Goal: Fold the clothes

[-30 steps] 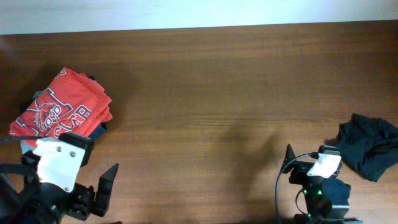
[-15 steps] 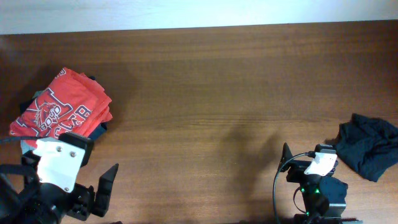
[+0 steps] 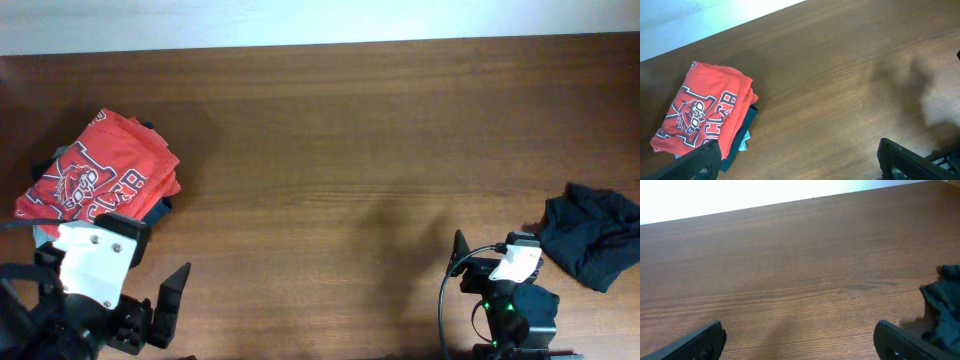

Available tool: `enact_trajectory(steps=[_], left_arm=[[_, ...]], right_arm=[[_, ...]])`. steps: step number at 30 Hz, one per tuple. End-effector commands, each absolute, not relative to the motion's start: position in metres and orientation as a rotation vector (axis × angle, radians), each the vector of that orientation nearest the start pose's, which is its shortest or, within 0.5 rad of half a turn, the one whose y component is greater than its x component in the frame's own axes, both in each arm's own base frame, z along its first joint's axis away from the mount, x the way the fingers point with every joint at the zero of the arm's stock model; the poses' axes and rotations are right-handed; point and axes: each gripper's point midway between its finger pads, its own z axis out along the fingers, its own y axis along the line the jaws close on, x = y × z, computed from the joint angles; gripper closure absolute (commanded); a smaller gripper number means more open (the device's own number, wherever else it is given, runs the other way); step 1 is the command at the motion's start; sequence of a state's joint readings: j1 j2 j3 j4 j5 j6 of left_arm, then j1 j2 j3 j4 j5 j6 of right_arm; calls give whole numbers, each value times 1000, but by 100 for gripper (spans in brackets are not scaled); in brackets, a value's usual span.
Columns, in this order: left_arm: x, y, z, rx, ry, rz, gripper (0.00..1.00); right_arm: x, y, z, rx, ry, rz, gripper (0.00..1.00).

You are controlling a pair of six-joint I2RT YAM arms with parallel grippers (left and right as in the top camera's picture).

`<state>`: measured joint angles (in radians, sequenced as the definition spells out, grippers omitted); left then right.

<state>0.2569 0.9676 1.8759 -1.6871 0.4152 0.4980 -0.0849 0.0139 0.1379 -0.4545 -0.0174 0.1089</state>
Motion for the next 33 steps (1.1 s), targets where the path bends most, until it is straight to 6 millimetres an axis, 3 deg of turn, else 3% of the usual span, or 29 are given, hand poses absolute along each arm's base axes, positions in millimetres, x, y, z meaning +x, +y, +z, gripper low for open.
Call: enact_trajectory(steps=[1,5,9,11,17,23,30,33], left_arm=[[150,-37,400,521,2204,-106,1],[158,-41,405,567,2159,-101,1],[188,-41,409,597,2054,-79,1],[204,-41,398,606,2014,-79,1],[229,-56,339,688,1917,-105,1],[238,-73,286,755,1760,-81,1],[222,-76,202,757,1667,-54,0],[215,-76,181,755,1650,-47,1]], right_arm=[[224,-17,125,183,1891,38,1],[224,-17,125,183,1891,38,1],[224,-17,125,183,1891,38,1],[224,-17,125,183,1891,38,1],[224,-17,125,183,1891,38,1],[224,-17,125,183,1891,38,1],[224,-17,125,183,1891,38,1],[224,-17,125,183,1891,38,1]])
